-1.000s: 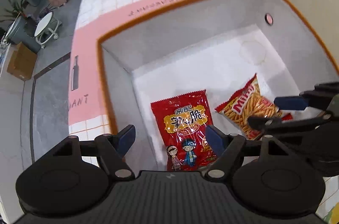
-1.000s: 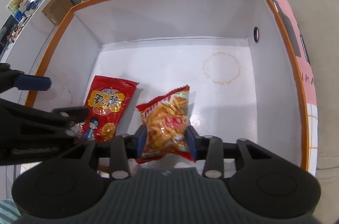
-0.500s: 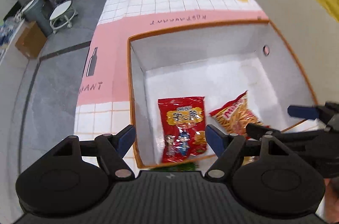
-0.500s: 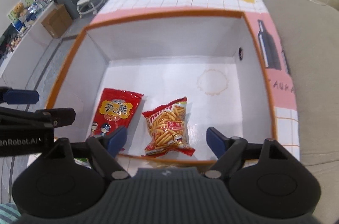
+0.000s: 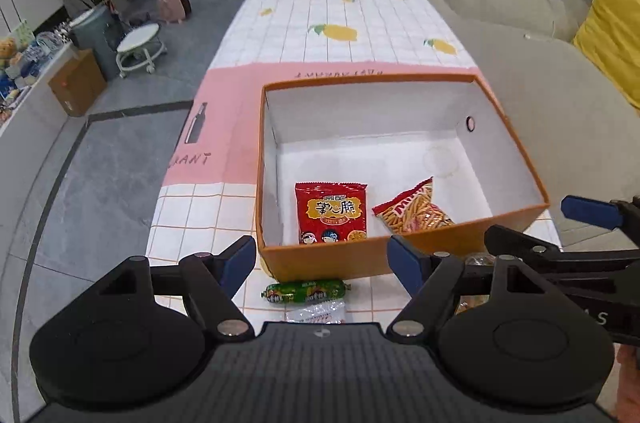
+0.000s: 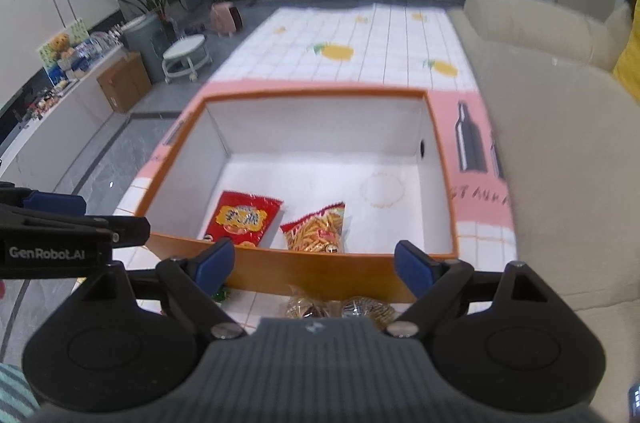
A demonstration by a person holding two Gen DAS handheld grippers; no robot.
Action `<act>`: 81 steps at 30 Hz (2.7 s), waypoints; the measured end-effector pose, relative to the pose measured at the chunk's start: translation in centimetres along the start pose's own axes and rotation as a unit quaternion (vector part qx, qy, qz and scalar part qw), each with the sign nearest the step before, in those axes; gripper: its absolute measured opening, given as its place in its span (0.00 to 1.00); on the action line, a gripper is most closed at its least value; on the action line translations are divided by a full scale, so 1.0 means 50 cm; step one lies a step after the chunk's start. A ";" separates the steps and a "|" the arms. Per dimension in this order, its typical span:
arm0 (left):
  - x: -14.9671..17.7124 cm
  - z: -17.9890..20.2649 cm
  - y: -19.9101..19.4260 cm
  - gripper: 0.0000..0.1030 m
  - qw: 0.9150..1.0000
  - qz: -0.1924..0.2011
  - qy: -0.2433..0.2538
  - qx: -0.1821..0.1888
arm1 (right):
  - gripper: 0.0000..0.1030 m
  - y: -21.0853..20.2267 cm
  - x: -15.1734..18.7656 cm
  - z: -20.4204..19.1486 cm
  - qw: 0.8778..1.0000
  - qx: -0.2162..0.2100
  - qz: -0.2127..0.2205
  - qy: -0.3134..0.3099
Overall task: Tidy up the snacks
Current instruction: 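Withdraw both tools from the box back toward the snack pile, then grasp the dark green pouch with the right tool while the left tool grasps the yogurt hawthorn pack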
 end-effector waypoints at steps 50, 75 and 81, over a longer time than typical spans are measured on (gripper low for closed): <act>0.317 -0.045 0.064 0.60 0.995 -0.067 -0.034 0.063 | 0.71 -0.007 0.326 -0.060 0.996 -0.027 -0.067 0.049; 0.297 -0.067 0.108 0.53 0.996 -0.070 -0.029 0.047 | 0.53 0.100 0.320 -0.129 0.987 -0.088 -0.113 0.079; 0.287 -0.013 0.102 0.61 0.993 -0.058 0.053 0.085 | 0.52 0.078 0.343 -0.092 0.985 -0.067 -0.136 0.077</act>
Point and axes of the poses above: each gripper's, at about its wrist camera, not at the fingertips, and y roughly the way its jaws point, z to its right, x to its underside, the point moved 7 cm from there along y, roughly the way its jaws point, and after that the axes turned 7 degrees about -y, right-handed, at the moved point
